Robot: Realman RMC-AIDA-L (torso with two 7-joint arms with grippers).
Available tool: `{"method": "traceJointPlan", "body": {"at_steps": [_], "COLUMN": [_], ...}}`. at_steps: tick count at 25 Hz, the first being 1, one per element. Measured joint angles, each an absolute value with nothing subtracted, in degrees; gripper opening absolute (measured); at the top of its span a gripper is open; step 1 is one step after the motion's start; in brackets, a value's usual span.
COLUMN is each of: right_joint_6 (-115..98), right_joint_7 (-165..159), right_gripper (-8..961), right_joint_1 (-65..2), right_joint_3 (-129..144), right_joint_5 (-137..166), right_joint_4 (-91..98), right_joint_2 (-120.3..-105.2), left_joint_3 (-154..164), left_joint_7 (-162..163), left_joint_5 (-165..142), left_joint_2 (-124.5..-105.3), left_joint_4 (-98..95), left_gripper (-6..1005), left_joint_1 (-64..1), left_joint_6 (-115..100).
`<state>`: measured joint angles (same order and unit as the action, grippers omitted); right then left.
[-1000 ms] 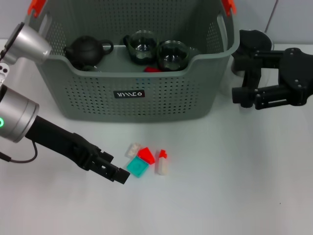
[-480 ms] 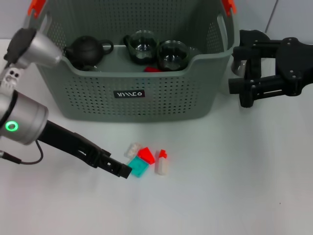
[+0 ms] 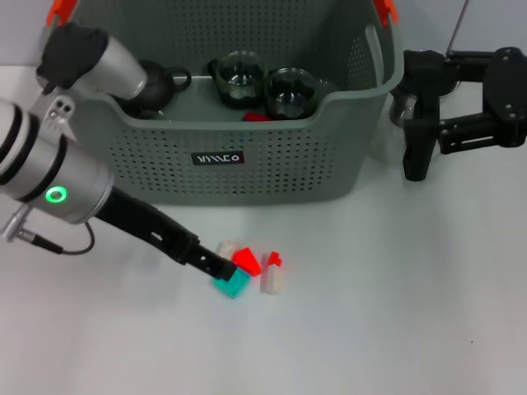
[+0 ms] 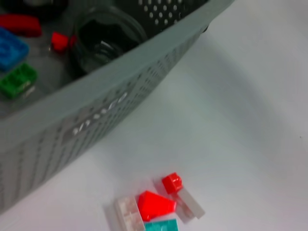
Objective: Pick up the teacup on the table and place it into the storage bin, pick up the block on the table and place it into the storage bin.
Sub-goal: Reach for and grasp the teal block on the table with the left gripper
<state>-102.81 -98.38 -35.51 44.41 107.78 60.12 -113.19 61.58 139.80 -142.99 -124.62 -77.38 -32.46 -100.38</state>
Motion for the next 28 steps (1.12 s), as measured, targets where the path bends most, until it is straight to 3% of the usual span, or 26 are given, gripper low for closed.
{"method": "traceJointPlan", "body": {"at_steps": [8,23,28], "right_joint_6": [-101.88,-103.14,-105.81], "right_joint_7": [-97.0,-95.31,-95.42], "right_gripper": [941,941,941], "right_joint_1": [-35.95,-37.69,-37.57], "right_joint_3": [44.26,45.92,47.07], "right_joint_5": [107.78,107.75,108.58], "right_joint_4": [57.43,55.71,55.71], "right_joint_2": [-111.39,-111.68,-110.78], "left_joint_3": [68.55,76.07,76.77], "left_joint_7": [145.92,151.41,152.04], "left_joint_5": [-144.88,-146.64,-146.54], "left_joint_2": [-124.8,-124.8,-124.8], "left_joint_4": [-79.75,-77.78,-76.78], "left_gripper": [890,885,881], "left_joint_1": [-32.07,-30.07,-30.05], "left_joint_6": [-98.29,-91.2,-90.6]}}
